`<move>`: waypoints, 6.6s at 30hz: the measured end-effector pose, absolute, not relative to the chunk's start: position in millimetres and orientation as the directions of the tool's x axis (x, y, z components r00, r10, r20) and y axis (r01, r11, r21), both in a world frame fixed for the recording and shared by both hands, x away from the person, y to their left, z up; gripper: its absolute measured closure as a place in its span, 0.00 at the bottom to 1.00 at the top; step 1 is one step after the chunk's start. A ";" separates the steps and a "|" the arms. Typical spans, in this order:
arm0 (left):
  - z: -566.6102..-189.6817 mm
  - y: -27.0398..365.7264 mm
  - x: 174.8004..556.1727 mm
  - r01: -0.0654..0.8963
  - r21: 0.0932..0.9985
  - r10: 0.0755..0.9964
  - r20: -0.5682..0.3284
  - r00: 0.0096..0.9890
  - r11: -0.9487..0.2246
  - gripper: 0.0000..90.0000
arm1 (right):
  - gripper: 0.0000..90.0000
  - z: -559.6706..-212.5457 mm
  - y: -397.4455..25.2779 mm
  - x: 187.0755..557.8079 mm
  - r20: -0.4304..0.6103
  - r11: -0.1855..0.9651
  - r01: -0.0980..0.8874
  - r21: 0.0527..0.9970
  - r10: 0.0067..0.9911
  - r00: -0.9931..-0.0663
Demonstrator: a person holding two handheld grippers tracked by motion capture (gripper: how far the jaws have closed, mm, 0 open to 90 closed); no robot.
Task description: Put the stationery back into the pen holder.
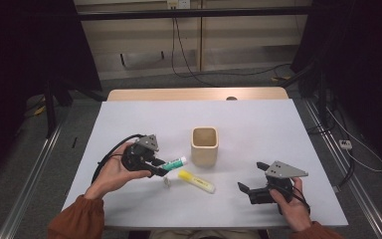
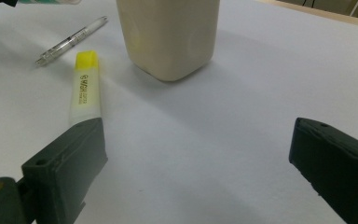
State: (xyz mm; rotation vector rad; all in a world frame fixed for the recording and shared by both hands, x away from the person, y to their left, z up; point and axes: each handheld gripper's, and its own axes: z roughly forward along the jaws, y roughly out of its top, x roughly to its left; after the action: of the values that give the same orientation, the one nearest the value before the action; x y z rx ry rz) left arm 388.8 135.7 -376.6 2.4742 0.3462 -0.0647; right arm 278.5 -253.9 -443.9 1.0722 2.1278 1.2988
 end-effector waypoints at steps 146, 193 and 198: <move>-410.9 148.6 351.3 0.403 0.804 0.583 -0.088 0.808 -0.437 0.06 | 0.75 -408.4 -208.7 297.5 -0.129 0.322 0.170 0.931 0.729 -0.672; -437.9 194.5 323.5 0.430 0.840 0.638 -0.136 0.758 -0.331 0.06 | 0.74 -386.7 -168.0 383.4 0.077 0.083 0.195 0.977 0.718 -0.692; -440.7 196.3 325.0 0.458 0.834 0.639 -0.176 0.749 -0.307 0.06 | 0.74 -392.0 -168.7 386.3 0.086 0.088 0.215 0.973 0.721 -0.688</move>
State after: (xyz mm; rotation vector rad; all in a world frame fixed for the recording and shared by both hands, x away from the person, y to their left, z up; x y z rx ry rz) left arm 325.0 196.3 -440.7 1.9593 0.8337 0.2307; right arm 386.3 -168.7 -392.0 0.9188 1.9566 1.6314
